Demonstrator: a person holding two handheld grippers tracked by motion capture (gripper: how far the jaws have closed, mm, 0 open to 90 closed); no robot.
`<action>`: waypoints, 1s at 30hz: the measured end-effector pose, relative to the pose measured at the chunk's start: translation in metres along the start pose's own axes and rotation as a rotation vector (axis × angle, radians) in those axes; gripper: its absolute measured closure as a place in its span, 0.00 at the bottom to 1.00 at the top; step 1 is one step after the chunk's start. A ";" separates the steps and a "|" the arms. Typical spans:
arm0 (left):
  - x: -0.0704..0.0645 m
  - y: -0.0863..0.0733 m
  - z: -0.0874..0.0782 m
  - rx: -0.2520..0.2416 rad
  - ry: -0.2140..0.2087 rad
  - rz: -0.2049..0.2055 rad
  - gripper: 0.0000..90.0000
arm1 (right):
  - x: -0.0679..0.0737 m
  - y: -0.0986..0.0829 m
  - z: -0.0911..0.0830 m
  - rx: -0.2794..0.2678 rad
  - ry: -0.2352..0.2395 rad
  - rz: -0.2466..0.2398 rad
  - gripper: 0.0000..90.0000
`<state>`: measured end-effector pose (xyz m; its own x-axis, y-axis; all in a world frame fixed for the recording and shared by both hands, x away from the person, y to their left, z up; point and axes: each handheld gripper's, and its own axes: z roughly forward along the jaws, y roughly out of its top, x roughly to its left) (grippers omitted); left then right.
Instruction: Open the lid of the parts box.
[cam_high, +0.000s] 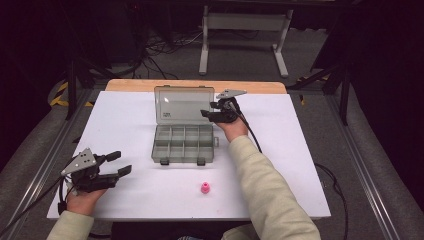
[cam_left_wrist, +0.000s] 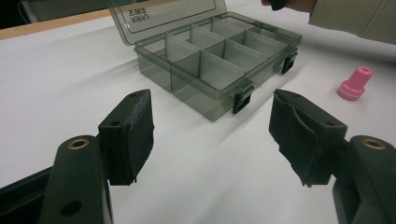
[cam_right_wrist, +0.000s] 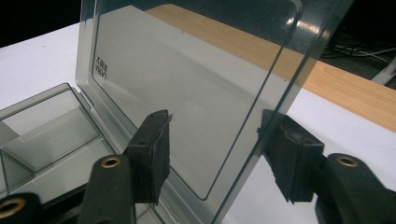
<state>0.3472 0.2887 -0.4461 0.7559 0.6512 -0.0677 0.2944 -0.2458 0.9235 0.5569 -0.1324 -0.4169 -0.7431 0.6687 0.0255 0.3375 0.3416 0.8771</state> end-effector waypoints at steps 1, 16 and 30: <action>0.000 0.000 0.001 0.001 -0.002 -0.002 0.35 | 0.000 0.000 0.001 -0.001 0.001 -0.001 0.46; -0.001 0.000 0.003 0.009 -0.006 0.006 0.35 | -0.004 -0.009 0.009 0.042 0.017 0.040 0.34; -0.002 0.000 0.004 0.015 -0.008 0.006 0.35 | -0.008 -0.016 0.014 0.076 0.050 0.077 0.28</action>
<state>0.3485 0.2845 -0.4478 0.7624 0.6438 -0.0653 0.2983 -0.2602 0.9183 0.5656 -0.1339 -0.4376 -0.7403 0.6620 0.1169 0.4361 0.3407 0.8329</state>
